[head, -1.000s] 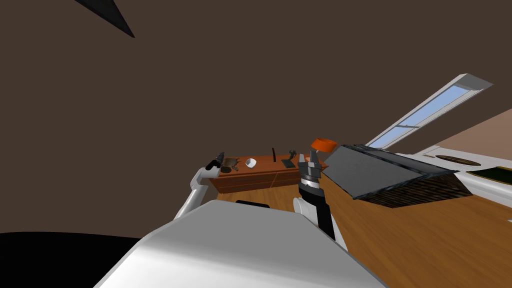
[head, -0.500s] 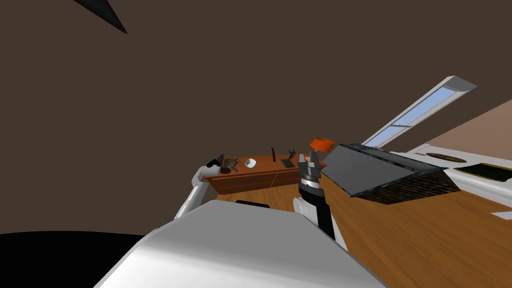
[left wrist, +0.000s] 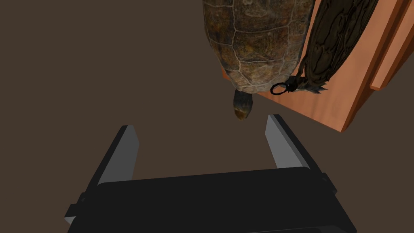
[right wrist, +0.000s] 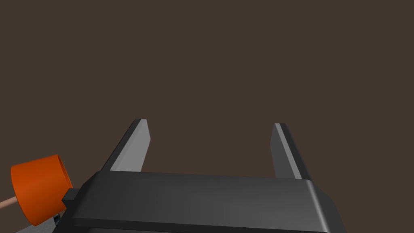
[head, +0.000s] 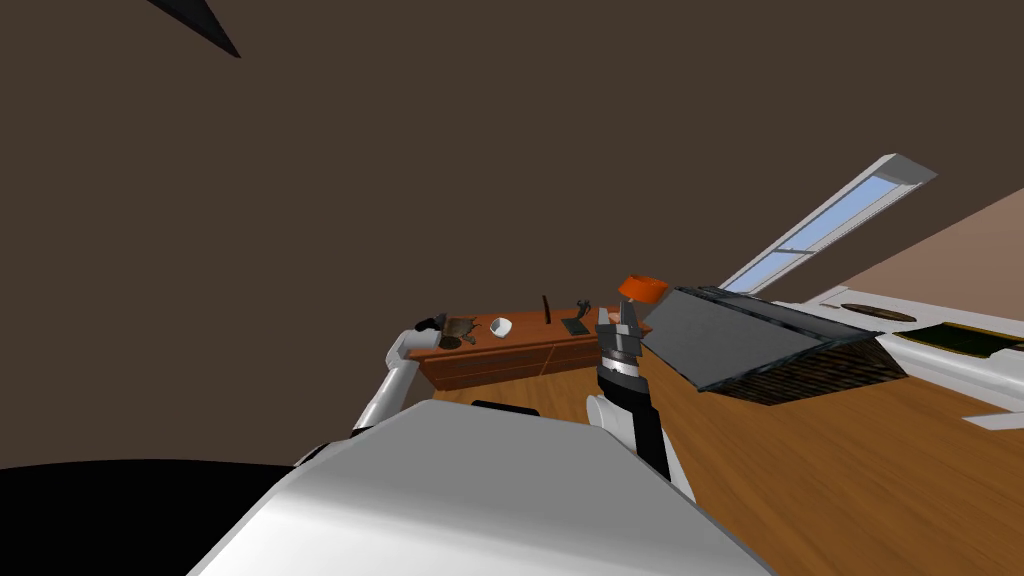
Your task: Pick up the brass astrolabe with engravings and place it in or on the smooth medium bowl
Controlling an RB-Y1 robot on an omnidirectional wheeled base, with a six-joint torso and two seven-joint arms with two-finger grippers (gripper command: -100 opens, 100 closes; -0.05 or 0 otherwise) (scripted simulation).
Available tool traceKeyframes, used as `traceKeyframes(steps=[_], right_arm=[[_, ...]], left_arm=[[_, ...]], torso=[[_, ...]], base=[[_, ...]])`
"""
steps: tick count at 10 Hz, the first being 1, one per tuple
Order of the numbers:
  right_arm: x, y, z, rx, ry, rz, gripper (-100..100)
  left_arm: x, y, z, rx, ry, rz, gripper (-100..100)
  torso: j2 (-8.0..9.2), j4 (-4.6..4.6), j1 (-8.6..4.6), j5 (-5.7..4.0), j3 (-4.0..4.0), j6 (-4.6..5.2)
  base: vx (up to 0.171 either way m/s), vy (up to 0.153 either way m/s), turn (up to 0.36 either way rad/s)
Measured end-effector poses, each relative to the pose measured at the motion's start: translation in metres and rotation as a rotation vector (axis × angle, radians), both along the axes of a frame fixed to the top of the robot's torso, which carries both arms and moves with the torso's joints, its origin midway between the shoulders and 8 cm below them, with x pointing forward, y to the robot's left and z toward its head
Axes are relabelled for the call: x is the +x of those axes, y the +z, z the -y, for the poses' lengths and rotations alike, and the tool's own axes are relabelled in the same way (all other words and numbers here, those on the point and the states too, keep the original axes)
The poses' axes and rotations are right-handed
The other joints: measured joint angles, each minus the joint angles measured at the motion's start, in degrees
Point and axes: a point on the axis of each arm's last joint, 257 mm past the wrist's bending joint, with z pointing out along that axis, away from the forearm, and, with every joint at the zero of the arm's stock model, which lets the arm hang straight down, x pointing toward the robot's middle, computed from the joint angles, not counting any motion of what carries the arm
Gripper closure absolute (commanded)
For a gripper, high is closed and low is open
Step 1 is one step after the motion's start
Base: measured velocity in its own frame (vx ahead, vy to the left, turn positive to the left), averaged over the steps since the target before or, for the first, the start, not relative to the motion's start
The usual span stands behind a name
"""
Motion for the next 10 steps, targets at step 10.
traceKeyframes(steps=[10], right_arm=[[0.0,0.0,0.0,0.0,0.0,0.0,0]], left_arm=[[-0.035,-0.066,-0.002,-0.145,0.099,-0.3,-100]], torso=[[-0.04,-0.01,0.02,0.0,-0.02,0.01]], base=[[0.022,0.02,-0.041]])
